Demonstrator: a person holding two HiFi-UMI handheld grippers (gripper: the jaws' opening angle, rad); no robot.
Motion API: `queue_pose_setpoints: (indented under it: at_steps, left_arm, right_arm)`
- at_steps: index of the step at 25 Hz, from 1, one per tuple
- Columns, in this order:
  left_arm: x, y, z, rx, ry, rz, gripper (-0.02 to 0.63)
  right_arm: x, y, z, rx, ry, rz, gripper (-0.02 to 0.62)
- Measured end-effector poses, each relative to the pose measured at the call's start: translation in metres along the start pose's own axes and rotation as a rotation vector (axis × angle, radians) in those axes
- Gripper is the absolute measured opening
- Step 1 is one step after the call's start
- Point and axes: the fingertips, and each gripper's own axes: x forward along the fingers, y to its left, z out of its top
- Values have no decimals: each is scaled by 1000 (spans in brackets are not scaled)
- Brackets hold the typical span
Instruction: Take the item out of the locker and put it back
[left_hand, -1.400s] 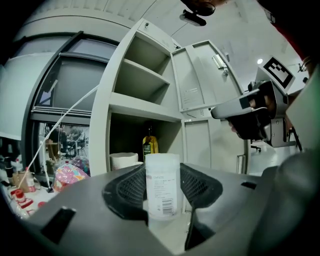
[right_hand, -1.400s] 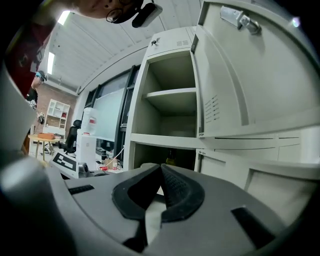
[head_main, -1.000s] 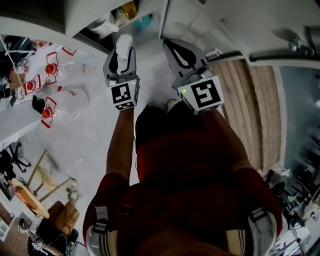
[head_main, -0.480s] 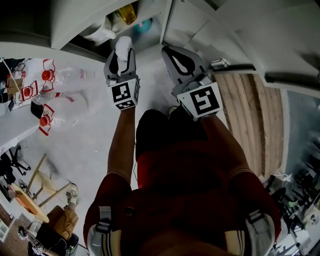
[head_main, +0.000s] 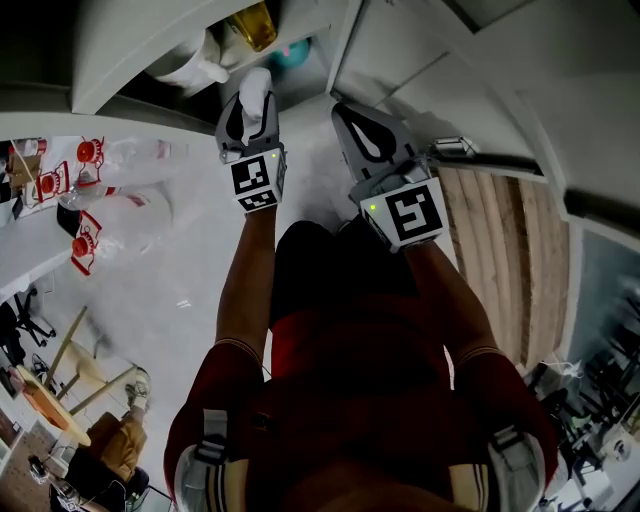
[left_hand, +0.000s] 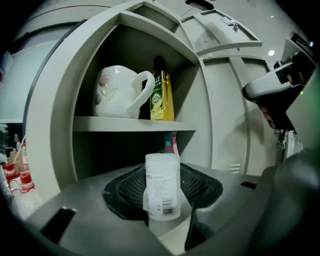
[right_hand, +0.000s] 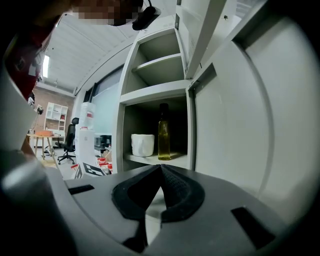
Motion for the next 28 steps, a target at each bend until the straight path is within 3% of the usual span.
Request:
queue_pose_setpoints:
  at_steps: [10, 28]
  left_arm:
    - [32, 13, -24, -4, 36, 27, 204]
    - [62, 29, -29, -3, 85, 68, 204]
  right_arm:
    - [4, -5, -12, 4, 5, 5, -3]
    - [2, -12, -19, 26, 22, -7, -3]
